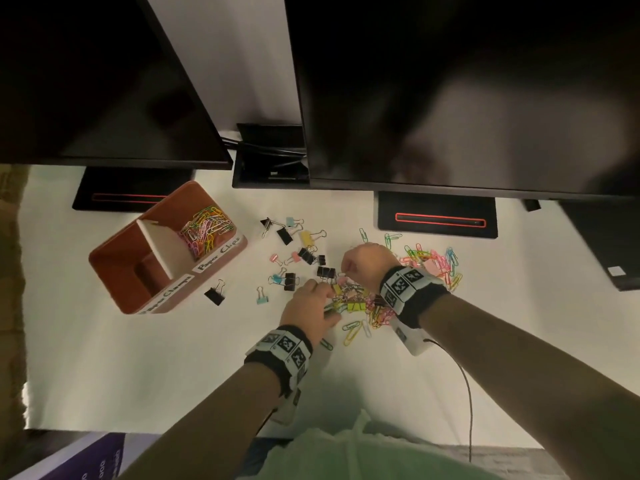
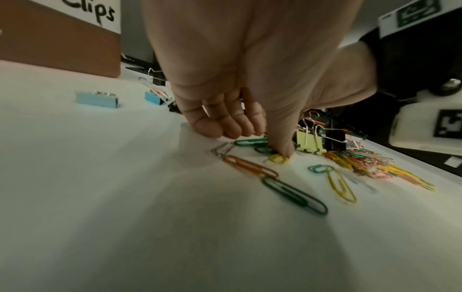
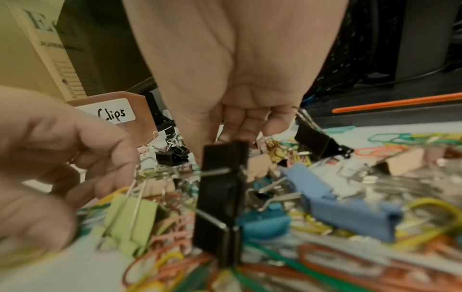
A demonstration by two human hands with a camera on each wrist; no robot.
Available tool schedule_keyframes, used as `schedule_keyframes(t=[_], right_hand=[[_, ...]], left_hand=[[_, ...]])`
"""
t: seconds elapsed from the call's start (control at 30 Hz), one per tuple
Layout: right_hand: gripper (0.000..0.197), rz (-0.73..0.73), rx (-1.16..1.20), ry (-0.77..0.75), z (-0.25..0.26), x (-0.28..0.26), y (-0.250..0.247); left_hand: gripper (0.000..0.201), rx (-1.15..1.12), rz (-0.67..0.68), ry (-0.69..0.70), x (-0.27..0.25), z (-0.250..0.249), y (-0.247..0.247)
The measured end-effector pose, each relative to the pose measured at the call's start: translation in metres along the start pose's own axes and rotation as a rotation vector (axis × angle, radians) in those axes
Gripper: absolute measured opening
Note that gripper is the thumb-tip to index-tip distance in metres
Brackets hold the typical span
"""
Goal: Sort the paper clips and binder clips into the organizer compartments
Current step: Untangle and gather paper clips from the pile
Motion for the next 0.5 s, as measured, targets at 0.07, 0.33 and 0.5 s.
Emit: schedule_keyframes(t=[0.07,0.33,0.5], right_hand=[[0.021,-0.025,-0.021,-0.012,-0.002,-0.004,-0.001],[0.016,-0.125,0.227,0.035,-0.025,-0.015,-0.013],[0.02,-0.086,0.246,0.023,-0.024,-0.013,-0.01]], left_hand=[[0.026,-0.016,-0.02,0.002,0.004,0.003,-0.003],[0.011,0.041,-0.065,0.078,0.008,0.003,-0.017],[0.013,0.002,-0.087,0.087,0.003,0.007,-0.026]])
Point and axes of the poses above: each hand's wrist, its own x-axis towards the middle knuckle, its own y-axis out of the palm, z = x × y, the point moved 9 cm from there along x, towards the middle knuckle, and after that the axes turned 15 degrees about -x, right-handed, at the moved point
